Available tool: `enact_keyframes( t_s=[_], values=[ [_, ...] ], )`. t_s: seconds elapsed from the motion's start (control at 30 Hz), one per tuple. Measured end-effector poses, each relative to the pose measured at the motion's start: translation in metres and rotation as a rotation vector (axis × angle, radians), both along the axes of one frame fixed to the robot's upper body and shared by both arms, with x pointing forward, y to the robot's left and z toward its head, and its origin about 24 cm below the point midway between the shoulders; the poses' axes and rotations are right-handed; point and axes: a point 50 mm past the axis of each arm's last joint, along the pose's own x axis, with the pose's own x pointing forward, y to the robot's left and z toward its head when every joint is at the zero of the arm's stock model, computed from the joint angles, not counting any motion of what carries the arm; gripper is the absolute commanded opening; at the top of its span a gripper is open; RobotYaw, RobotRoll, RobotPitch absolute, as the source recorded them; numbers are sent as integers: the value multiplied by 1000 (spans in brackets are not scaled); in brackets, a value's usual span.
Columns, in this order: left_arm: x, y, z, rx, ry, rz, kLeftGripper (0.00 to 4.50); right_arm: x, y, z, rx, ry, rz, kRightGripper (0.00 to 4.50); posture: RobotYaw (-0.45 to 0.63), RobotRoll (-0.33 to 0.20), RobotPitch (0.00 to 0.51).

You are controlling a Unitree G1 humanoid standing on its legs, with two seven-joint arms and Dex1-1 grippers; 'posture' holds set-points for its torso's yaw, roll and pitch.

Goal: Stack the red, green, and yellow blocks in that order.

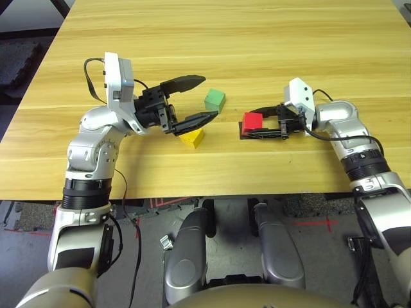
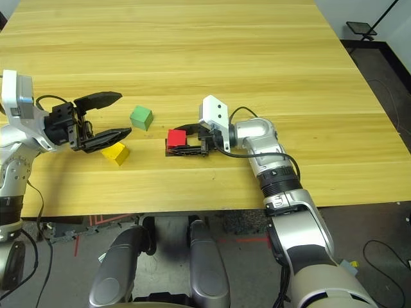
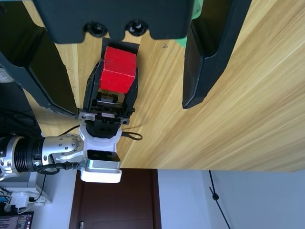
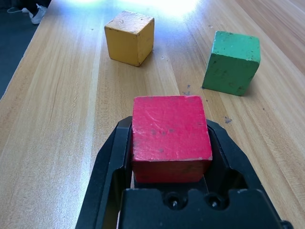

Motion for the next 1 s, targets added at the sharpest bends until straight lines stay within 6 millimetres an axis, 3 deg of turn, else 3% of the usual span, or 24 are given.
enact_keyframes(
  t_s=[0.37, 0.6, 1.0],
  values=[
    [1, -1, 4, 0, -13, -5, 4500, 0, -3, -6, -13, 0, -1, 2116, 384, 78, 294],
    [1, -2, 5, 0, -13, -7, 4500, 0, -2, -8, -14, -3, -7, 4481, 383, 81, 295],
    [2, -3, 5, -5, -7, -8, 4500, -2, -9, -1, -30, -21, 16, 4481, 382, 81, 285]
  ],
)
